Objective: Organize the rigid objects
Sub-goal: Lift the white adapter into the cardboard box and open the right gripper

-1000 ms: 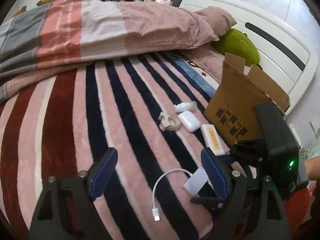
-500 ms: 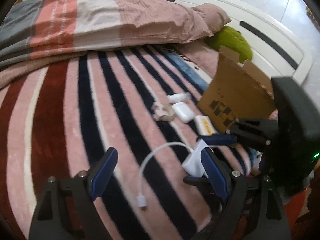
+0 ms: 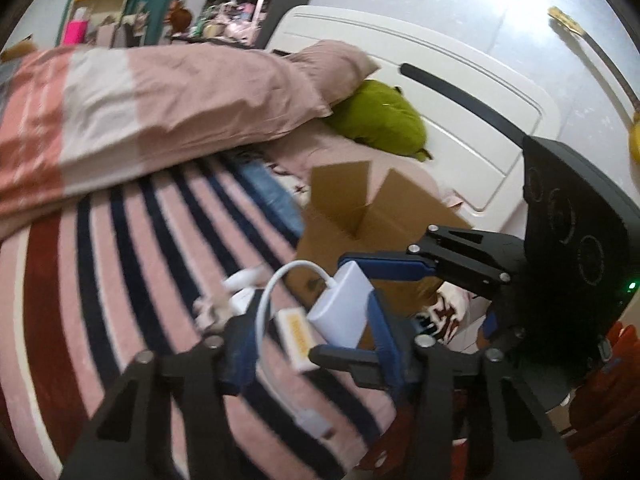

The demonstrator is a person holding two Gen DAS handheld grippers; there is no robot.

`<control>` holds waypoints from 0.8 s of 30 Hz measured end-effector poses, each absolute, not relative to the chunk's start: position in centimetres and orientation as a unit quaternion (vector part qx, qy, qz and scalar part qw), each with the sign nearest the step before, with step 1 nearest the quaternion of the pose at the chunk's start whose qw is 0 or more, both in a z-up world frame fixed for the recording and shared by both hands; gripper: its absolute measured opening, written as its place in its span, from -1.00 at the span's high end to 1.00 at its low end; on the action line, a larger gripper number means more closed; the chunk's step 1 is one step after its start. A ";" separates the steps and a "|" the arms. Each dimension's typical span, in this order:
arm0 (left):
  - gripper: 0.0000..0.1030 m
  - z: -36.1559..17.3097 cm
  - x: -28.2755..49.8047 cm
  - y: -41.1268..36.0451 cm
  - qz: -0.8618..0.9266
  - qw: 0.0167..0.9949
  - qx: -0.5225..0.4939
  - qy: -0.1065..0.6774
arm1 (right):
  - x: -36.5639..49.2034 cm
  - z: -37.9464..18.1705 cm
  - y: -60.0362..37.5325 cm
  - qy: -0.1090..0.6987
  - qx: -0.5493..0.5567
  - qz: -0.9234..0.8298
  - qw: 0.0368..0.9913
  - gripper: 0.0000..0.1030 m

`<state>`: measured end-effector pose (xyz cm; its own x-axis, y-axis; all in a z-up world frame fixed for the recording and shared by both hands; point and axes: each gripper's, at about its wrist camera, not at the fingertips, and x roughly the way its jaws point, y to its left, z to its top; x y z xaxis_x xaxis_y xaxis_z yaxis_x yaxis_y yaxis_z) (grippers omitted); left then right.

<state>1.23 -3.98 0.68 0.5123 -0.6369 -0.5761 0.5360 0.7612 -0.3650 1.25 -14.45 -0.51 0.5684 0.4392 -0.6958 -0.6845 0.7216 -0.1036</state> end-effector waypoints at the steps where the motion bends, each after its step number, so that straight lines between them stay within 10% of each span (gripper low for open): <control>1: 0.28 1.0 1.5 -4.7 -0.346 0.864 -0.069 0.359 | 1.3 0.0 -15.2 0.329 -0.181 0.319 0.870 -0.07; 20: 0.51 1.1 9.4 -19.7 -0.413 0.810 -0.020 0.415 | 6.9 0.9 -28.4 0.377 -0.133 0.209 0.893 -0.07; 24: -0.29 1.4 9.5 -19.8 -0.400 0.818 -0.014 0.413 | 8.1 0.0 -29.3 0.412 -0.125 0.195 0.881 -0.09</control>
<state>9.55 -19.79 1.36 0.3390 -0.6664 -0.6641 0.6436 0.6791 -0.3530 8.15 -29.28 0.04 0.5835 0.2411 -0.7755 -0.4478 0.8922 -0.0596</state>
